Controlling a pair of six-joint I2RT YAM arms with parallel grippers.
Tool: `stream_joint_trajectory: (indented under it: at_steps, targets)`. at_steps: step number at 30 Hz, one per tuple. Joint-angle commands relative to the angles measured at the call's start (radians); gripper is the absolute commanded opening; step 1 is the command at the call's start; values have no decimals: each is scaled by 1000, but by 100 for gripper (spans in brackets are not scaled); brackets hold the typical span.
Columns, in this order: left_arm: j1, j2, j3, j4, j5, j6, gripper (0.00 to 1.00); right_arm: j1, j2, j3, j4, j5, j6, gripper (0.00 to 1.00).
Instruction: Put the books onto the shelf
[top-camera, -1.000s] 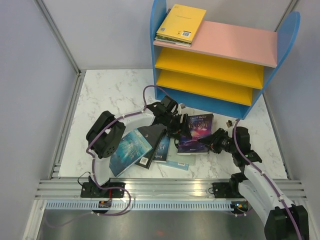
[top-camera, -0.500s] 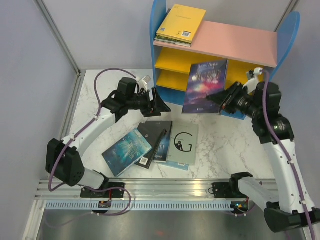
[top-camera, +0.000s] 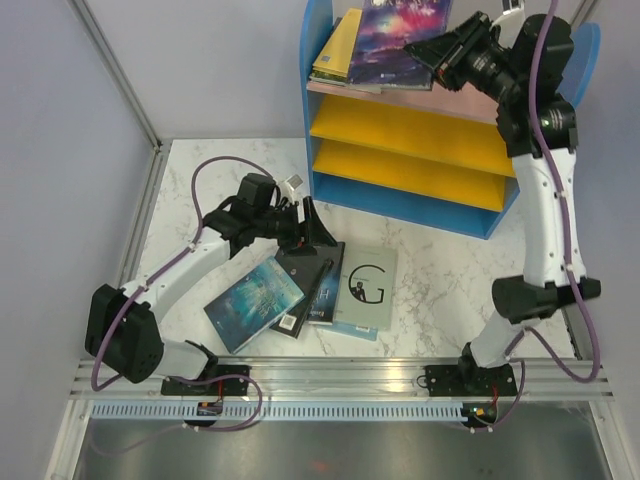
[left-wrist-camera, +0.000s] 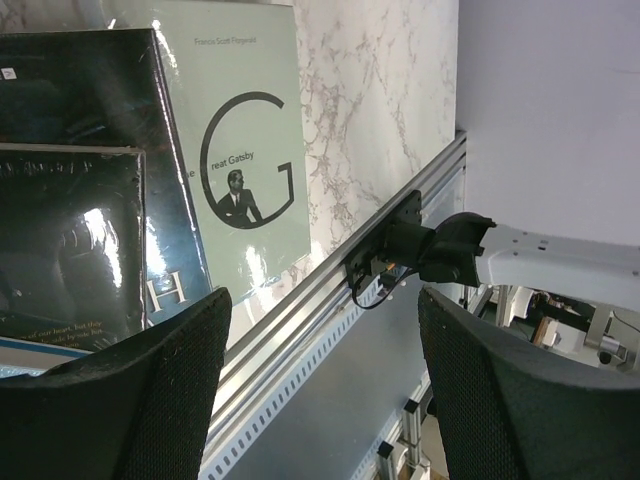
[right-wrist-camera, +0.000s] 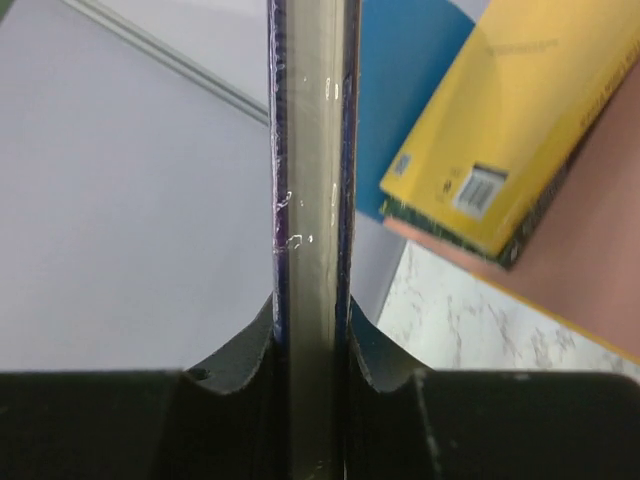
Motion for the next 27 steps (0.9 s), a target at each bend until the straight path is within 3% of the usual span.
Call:
stream_joint_trajectory:
  at_steps: [1, 5, 9, 15, 17, 20, 22, 23, 27]
  targets:
    - [2, -59, 9, 6, -10, 24, 79, -2, 138, 165, 180, 24, 136, 0]
    - [2, -75, 10, 3, -15, 20, 79, 7, 259, 202, 424, 75, 298, 0]
    - [4, -95, 15, -1, -23, 19, 79, 51, 431, 352, 461, 110, 369, 0]
    - [4, -104, 42, -32, -38, 39, 79, 106, 437, 276, 494, 149, 352, 3]
    - [5, -106, 56, -46, -52, 54, 79, 105, 430, 258, 481, 138, 338, 13]
    - [7, -107, 64, -58, -61, 62, 79, 100, 401, 201, 460, 127, 305, 39]
    - [10, -106, 67, -59, -62, 62, 79, 84, 359, 162, 443, 117, 269, 80]
    - [10, -101, 68, -59, -61, 62, 79, 77, 332, 123, 426, 112, 260, 96]
    - [11, -83, 78, -58, -61, 60, 79, 27, 290, 84, 350, 80, 205, 98]
